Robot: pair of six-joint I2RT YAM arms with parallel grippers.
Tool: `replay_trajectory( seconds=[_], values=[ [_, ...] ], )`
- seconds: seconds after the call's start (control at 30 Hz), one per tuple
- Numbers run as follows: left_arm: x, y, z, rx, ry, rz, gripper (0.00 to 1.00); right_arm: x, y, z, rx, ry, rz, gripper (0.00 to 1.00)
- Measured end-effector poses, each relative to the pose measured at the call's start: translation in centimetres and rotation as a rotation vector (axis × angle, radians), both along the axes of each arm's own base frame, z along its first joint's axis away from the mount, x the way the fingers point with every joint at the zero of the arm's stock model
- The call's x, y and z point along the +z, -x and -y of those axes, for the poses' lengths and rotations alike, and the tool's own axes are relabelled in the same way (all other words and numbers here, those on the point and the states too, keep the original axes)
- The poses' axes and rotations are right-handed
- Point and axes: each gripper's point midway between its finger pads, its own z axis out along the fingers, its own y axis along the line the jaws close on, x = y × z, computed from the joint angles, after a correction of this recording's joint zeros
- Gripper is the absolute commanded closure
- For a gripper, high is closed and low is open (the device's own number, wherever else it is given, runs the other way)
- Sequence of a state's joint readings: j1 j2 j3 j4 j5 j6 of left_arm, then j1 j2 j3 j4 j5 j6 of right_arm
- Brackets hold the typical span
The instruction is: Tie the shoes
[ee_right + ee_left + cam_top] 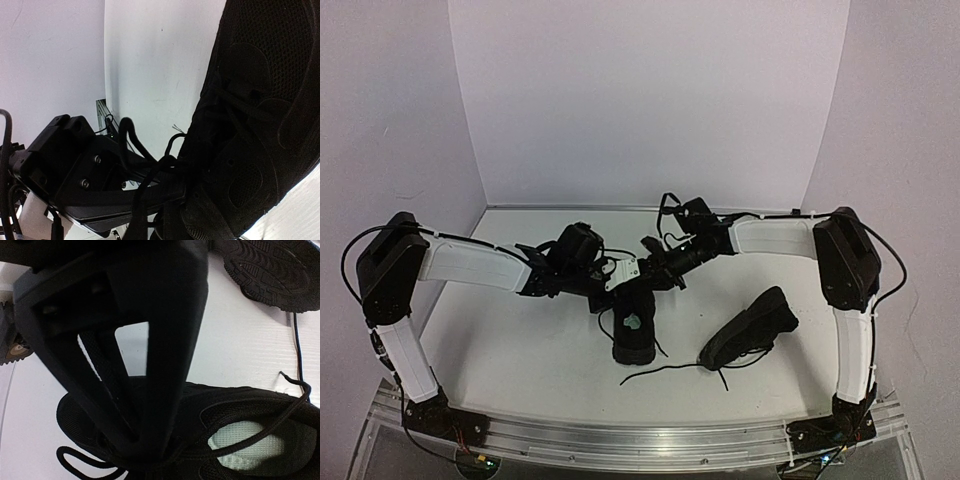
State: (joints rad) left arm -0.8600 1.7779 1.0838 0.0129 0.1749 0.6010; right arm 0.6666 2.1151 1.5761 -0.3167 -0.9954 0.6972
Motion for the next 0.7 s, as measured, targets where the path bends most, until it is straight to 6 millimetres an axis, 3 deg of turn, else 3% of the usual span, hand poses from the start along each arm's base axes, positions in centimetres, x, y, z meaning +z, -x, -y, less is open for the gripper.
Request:
replay_trajectory(
  seconds=[0.13,0.27,0.5,0.7],
  values=[
    [0.0,0.0,-0.1,0.003,-0.003,0.002,1.00,-0.3,0.1,0.1,-0.003,0.001,-0.009,0.96],
    [-0.2,0.0,-0.2,0.009,0.000,0.009,1.00,-0.8,0.4,0.2,-0.002,0.004,-0.021,0.88],
    [0.0,-0.1,-0.3,0.018,0.006,0.018,1.00,-1.3,0.8,0.4,0.003,0.007,-0.039,0.88],
    [0.1,-0.1,-0.3,0.020,0.009,0.019,1.00,-1.3,0.8,0.4,0.004,0.004,-0.041,0.99]
  ],
)
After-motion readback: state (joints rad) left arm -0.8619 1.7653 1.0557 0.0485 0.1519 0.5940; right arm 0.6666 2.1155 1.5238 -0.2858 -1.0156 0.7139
